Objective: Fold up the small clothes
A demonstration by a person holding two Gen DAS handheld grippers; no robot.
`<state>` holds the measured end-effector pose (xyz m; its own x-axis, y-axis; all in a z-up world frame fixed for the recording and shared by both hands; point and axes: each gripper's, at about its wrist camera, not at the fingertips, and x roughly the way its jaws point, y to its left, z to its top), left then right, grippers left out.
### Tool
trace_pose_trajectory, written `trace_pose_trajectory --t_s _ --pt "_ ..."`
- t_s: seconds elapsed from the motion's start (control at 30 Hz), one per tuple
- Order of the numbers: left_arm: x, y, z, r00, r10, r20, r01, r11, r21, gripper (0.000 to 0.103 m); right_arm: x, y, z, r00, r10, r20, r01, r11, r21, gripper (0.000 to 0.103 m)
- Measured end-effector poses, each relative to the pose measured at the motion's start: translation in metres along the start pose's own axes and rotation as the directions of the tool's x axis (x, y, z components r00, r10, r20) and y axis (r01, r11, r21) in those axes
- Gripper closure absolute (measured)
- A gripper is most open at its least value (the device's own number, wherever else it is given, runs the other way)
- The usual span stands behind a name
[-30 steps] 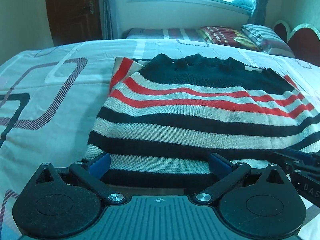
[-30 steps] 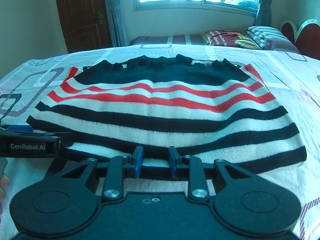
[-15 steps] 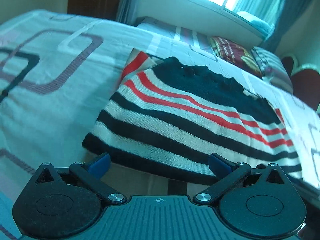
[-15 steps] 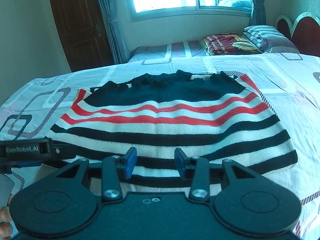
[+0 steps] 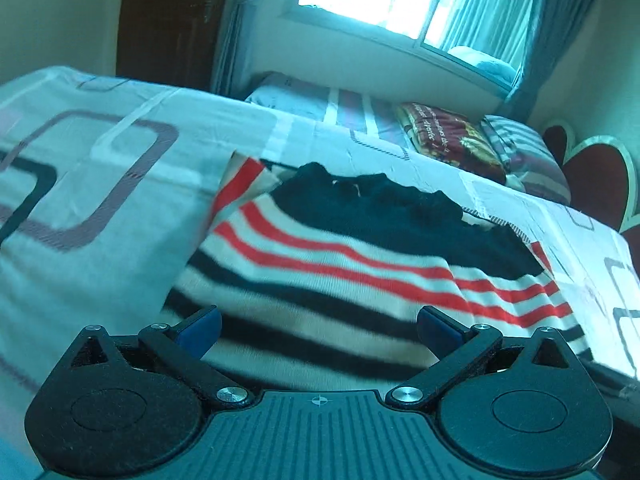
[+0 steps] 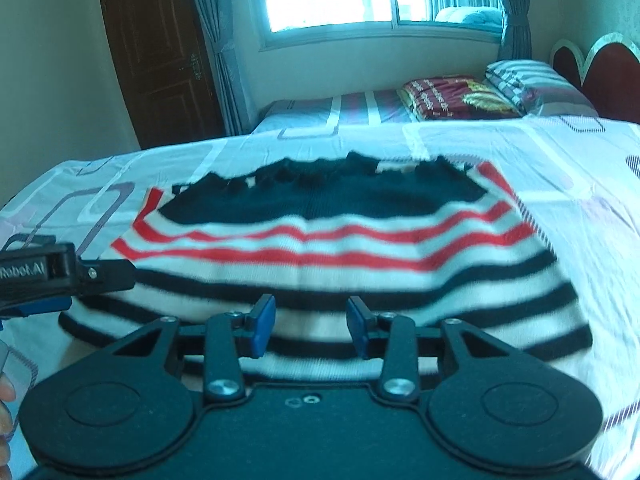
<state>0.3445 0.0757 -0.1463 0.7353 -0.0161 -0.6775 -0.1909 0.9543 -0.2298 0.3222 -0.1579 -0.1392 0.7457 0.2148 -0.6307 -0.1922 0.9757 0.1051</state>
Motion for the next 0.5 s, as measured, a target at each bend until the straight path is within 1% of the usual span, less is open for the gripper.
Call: trace_pose_trajectory --t_s 0.13,0.27,0.37,0.4,0.43,0.47,0.5 --pt "0.020 0.001 0.013 0.999 0.041 0.001 -0.041 0.999 0.035 0.000 0.013 -0.016 0.012 0.999 -0.044 0.005 0.044 0.999 0.003 0.065" --pt "0.047 0.010 0.017 0.995 0.097 -0.013 -0.096 0.994 0.061 0.000 0.026 -0.037 0.018 0.995 -0.095 0.003 0.095 0.995 -0.007 0.065" --pt "0.061 0.018 0.012 0.989 0.147 -0.016 -0.145 0.985 0.093 0.000 0.041 -0.058 0.015 0.988 -0.153 -0.033 0.152 0.988 -0.022 0.066" --pt "0.065 0.024 0.011 0.989 0.142 -0.033 -0.139 0.988 0.074 0.000 0.044 -0.068 0.012 0.987 -0.158 -0.039 0.157 0.987 -0.026 0.070" --pt "0.070 0.032 0.012 0.991 0.121 -0.058 -0.119 0.993 0.026 0.000 0.046 -0.076 0.011 0.986 -0.165 -0.032 0.164 0.986 -0.037 0.072" --pt "0.073 0.041 0.013 0.992 0.097 -0.084 -0.100 0.994 -0.033 0.000 0.045 -0.080 0.010 0.980 -0.197 -0.021 0.196 0.979 -0.056 0.072" --pt "0.075 0.044 0.013 0.992 0.091 -0.087 -0.096 0.994 -0.050 0.000 0.045 -0.085 0.009 0.971 -0.237 -0.015 0.235 0.970 -0.064 0.072"
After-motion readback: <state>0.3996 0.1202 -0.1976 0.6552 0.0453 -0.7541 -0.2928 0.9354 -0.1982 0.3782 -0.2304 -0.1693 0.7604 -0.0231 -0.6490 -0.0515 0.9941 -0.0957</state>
